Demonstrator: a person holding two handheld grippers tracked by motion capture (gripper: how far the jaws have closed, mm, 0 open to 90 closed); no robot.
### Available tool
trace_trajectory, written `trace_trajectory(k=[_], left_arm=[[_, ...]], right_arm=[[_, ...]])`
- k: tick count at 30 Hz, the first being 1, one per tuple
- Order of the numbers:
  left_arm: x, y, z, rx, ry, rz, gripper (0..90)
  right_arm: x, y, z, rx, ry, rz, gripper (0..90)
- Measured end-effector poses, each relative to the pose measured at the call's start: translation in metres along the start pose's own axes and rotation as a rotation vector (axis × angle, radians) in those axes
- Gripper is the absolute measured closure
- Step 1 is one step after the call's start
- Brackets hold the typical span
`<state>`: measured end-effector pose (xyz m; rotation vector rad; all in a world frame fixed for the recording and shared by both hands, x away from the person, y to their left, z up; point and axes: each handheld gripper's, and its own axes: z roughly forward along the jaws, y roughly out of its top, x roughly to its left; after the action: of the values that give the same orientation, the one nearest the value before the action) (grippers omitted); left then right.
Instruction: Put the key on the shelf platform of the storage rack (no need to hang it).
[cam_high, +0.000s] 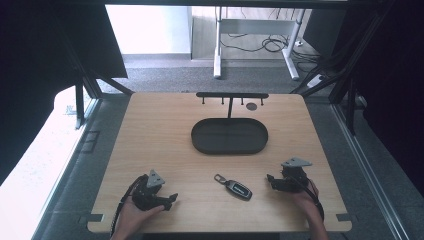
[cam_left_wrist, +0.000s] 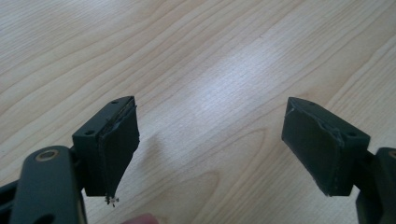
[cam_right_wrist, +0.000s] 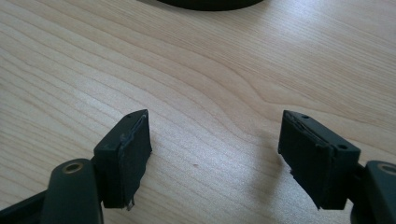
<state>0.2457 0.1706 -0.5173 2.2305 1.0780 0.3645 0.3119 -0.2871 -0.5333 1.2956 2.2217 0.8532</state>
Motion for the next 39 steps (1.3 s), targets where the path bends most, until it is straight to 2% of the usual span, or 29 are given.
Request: trace_trajectory(k=[5,8,9,10,11,17,21,27,32,33,36,39], left_arm=[[0.0,0.0,0.001,0.008,-0.002,-0.003,19.3],[0.001,-0.002,0.006,0.056,-0.021,0.002,18.9],[0.001,-0.002,0.006,0.056,-0.021,0.002,18.8],[0.0,-0.004,0.013,0.101,-0.021,0.013,18.8],[0.0,-0.004,0.013,0.101,-0.021,0.013,17.3],[-0.005,-0.001,0.009,0.074,-0.031,0.037,21.8],[-0.004,-0.001,0.008,0.068,-0.024,0.032,21.8],[-0.004,-0.001,0.007,0.065,-0.025,0.027,21.6],[-0.004,0.0,0.007,0.064,-0.026,0.025,21.4],[-0.004,0.0,0.007,0.062,-0.026,0.023,21.4],[-0.004,0.0,0.007,0.061,-0.027,0.022,21.4],[-0.004,0.0,0.006,0.058,-0.026,0.021,21.4]], right_arm=[[0.001,-0.001,0.001,-0.011,0.011,-0.001,24.5],[0.002,-0.001,0.002,-0.02,0.023,-0.005,23.9],[0.002,-0.001,0.002,-0.02,0.023,-0.005,23.9],[0.004,-0.001,0.003,-0.025,0.031,-0.005,23.8],[0.004,-0.001,0.003,-0.025,0.031,-0.005,23.8],[0.005,0.0,0.003,-0.022,0.027,-0.017,23.6],[0.008,0.002,0.001,-0.012,0.002,-0.037,25.5],[0.011,0.005,0.0,-0.017,0.007,-0.051,25.4],[0.013,0.008,-0.004,-0.03,0.021,-0.058,26.6],[0.016,0.011,-0.007,-0.038,0.038,-0.067,27.1],[0.02,0.014,-0.009,-0.04,0.05,-0.081,27.2],[0.032,0.022,-0.012,-0.042,0.08,-0.129,27.3]])
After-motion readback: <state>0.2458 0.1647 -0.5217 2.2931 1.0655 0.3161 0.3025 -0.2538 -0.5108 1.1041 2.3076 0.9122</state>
